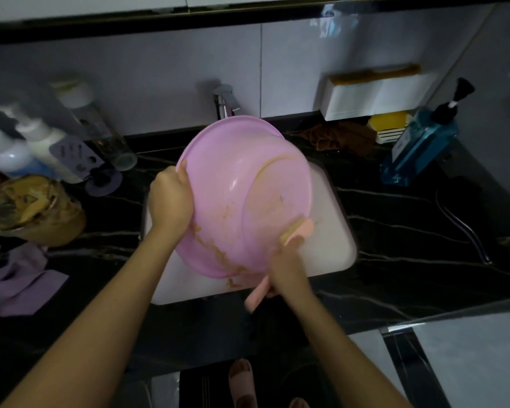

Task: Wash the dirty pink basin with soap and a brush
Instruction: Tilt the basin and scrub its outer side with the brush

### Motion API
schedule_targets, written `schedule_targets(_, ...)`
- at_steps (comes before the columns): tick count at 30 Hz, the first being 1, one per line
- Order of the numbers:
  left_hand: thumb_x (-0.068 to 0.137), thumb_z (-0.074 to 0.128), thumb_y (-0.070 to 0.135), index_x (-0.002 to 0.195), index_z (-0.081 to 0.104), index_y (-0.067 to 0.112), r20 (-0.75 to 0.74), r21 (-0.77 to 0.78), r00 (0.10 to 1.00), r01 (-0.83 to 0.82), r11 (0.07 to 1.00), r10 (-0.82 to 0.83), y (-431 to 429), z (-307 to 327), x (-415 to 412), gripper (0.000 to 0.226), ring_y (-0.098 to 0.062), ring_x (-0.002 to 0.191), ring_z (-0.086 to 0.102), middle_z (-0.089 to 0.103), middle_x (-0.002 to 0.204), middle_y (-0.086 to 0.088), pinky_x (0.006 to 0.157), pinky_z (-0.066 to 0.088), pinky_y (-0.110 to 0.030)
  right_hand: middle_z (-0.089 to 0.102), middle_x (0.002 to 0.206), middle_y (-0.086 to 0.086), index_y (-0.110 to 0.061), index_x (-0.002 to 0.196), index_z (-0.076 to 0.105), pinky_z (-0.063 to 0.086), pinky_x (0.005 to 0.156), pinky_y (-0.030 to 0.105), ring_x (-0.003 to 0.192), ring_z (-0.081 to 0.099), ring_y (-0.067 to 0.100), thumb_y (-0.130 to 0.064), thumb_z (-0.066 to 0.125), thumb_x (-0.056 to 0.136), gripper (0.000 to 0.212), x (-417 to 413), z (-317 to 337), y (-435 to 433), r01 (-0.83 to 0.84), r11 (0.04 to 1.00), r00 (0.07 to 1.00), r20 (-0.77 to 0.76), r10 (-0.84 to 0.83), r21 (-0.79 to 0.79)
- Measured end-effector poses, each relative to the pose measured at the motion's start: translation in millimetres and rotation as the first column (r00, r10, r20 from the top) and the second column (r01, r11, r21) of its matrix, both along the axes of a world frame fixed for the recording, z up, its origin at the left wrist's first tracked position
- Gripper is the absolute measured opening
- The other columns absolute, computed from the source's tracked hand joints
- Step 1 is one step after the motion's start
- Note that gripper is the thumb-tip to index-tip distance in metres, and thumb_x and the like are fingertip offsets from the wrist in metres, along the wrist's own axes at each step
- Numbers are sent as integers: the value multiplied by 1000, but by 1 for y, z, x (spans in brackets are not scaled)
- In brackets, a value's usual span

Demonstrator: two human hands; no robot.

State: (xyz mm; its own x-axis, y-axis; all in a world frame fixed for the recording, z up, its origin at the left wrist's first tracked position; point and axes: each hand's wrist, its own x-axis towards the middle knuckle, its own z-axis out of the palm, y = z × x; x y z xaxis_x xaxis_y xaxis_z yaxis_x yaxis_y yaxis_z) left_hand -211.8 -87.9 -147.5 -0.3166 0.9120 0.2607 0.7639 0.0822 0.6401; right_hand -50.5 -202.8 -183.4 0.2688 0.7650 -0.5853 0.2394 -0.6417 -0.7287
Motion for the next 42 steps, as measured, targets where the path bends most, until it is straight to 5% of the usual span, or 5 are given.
schedule_targets(8, 101, 35, 33, 81, 56, -5, 23, -11, 1000, 17, 1000, -17, 1, 1, -5, 48, -43, 85, 57, 62, 91, -31, 63, 31, -33, 57, 84, 1, -38, 141, -23, 46, 68, 30, 73, 55, 16, -17, 34, 98, 75, -56, 35, -52, -203, 969, 968, -122, 220, 139)
schedule_targets(20, 101, 34, 33, 89, 58, -10, 6, -34, 1000, -6, 999, 6, 2, 1, -9, 51, -47, 92, 57, 61, 98, -34, 71, 40, -41, 64, 94, 9, -16, 148, -19, 48, 69, 35, 81, 61, 27, -20, 33, 99, 72, -51, 0, -60, -283, 948, 905, 369, 214, 143)
schedule_targets(34, 101, 33, 34, 90, 58, -9, 11, -42, 1000, -24, 999, 25, 4, -3, -10, 52, -45, 92, 57, 61, 98, -32, 72, 40, -41, 56, 117, 24, 2, 143, 13, 47, 79, 36, 101, 58, 34, -15, 36, 97, 54, -30, 10, -29, -126, 992, 990, 53, 127, -28)
schedule_targets(38, 101, 33, 35, 90, 59, -7, 8, -34, 1000, -17, 999, 18, 0, -1, -1, 51, -45, 90, 57, 62, 96, -30, 71, 41, -41, 52, 90, 16, -2, 130, 32, 41, 46, 26, 73, 52, 26, -19, 30, 101, 34, 6, 3, 35, 163, 964, 961, -186, -202, -209)
schedule_targets(42, 101, 33, 35, 91, 59, -6, 22, -56, 999, -26, 998, 27, -5, 2, 3, 49, -45, 91, 57, 62, 96, -30, 69, 40, -40, 48, 57, 12, -6, 114, 35, 35, 32, 17, 42, 46, 17, -14, 29, 100, 18, -26, 34, -28, -34, 995, 961, -277, 9, -89)
